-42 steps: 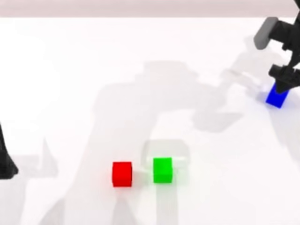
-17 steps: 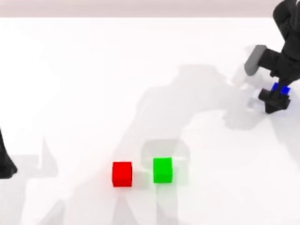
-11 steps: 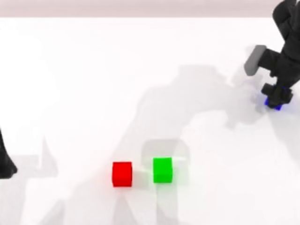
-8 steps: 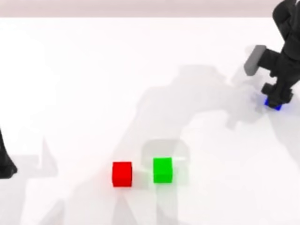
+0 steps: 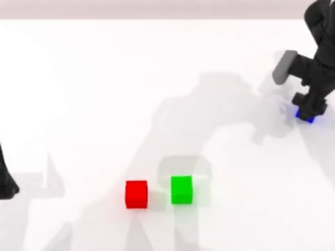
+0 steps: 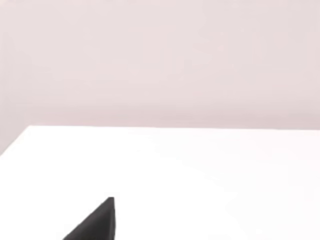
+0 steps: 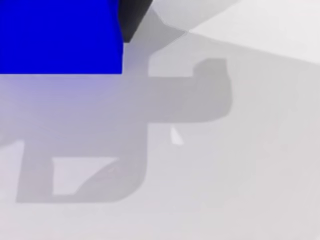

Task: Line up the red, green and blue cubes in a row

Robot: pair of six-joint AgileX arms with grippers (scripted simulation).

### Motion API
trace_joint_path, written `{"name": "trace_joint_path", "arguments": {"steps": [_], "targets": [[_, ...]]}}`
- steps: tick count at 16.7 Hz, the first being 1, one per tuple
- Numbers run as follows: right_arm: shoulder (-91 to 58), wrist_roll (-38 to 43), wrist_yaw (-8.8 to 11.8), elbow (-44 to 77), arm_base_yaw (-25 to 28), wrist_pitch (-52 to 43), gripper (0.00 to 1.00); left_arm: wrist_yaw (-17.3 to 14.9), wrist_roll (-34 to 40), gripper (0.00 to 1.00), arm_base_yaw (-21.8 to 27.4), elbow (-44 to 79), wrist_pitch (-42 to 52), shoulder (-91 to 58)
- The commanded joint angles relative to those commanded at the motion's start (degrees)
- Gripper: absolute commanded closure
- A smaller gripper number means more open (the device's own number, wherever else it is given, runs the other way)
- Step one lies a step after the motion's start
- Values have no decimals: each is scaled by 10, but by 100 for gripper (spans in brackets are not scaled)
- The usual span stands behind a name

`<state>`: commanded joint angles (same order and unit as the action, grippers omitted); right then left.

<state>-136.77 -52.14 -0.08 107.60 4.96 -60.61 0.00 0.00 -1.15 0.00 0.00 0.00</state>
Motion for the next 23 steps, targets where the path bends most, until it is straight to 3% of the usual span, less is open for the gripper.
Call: {"name": "trace_joint_path", "arguments": {"steps": [8, 15, 18, 23], "targets": [[23, -1, 0, 101, 4, -128, 100, 0, 0, 0, 0, 0, 0, 0], [34, 0, 0, 102, 11, -135, 100, 0, 0, 0, 0, 0, 0, 0], [78, 5, 1, 46, 63, -119, 100, 0, 0, 0, 0, 0, 0, 0], [188, 16, 2, -111, 207, -81, 100, 0, 0, 0, 0, 0, 0, 0]]}}
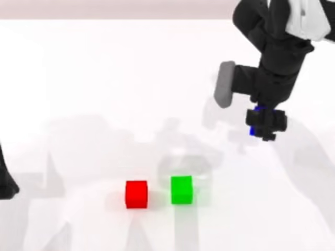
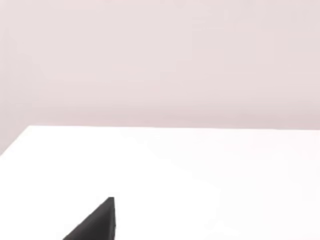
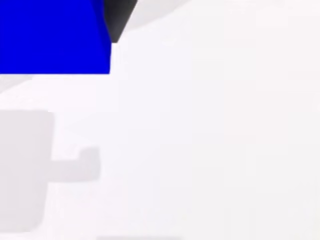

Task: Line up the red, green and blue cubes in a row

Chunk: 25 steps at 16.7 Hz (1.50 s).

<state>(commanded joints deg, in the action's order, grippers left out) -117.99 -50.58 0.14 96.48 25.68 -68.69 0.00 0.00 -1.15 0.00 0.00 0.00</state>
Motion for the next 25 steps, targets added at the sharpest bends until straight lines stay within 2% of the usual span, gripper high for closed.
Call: {"name": "trace_joint_path", "arguments": {"steps": [3, 6, 13, 20, 25], "targets": [[66, 4, 1, -94, 90, 23, 100, 0, 0, 0, 0, 0, 0, 0], [108, 7, 1, -143, 140, 38, 100, 0, 0, 0, 0, 0, 0, 0], [108, 9, 1, -154, 142, 48, 100, 0, 0, 0, 0, 0, 0, 0], [69, 9, 1, -244, 144, 183, 100, 0, 0, 0, 0, 0, 0, 0], [65, 8, 0, -251, 145, 191, 100, 0, 0, 0, 0, 0, 0, 0]]}}
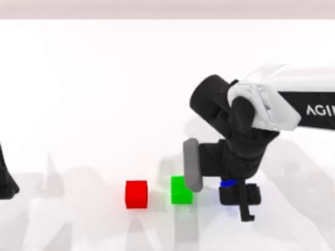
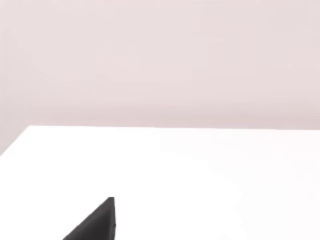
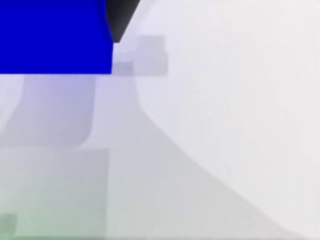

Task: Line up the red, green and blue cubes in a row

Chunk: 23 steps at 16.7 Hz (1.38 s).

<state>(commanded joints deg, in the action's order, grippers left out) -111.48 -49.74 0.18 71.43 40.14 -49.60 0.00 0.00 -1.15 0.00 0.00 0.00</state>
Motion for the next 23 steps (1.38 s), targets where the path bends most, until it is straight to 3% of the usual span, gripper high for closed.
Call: {"name": "trace_joint_path", "arguments": {"steps": [13, 23], "targets": [[0, 0, 0, 0, 0, 0, 2, 0, 0, 0, 0, 0, 0, 0], [1, 0, 0, 2, 0, -2, 0, 0, 0, 0, 0, 0, 0, 0]]}}
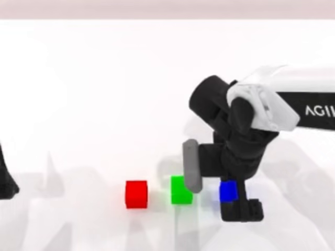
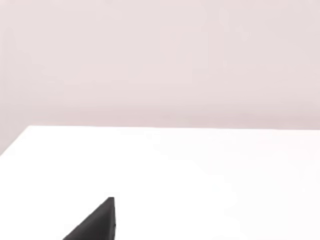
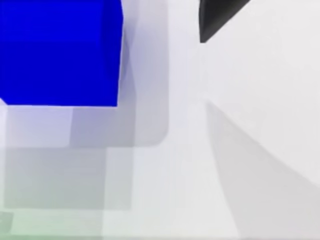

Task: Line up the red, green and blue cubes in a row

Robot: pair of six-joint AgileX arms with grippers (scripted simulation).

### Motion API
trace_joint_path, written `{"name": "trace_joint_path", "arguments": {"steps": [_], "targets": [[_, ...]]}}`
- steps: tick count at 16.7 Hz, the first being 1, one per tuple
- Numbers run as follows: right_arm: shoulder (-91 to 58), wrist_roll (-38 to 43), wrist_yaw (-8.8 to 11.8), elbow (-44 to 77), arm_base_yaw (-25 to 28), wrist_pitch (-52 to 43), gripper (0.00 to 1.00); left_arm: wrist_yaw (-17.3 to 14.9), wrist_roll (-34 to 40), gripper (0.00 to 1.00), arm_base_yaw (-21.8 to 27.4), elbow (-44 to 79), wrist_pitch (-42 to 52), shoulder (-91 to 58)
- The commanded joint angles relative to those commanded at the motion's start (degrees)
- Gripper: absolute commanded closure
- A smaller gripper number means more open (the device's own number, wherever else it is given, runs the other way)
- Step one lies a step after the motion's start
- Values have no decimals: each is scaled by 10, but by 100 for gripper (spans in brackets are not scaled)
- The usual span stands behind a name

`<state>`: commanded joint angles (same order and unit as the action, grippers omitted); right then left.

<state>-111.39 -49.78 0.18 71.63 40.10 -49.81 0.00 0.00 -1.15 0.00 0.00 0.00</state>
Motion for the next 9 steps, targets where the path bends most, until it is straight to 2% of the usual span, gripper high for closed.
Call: {"name": "trace_joint_path", "arguments": {"steps": [9], "targets": [[49, -2, 0, 98, 4, -148, 0, 0, 0, 0, 0, 0, 0, 0]]}}
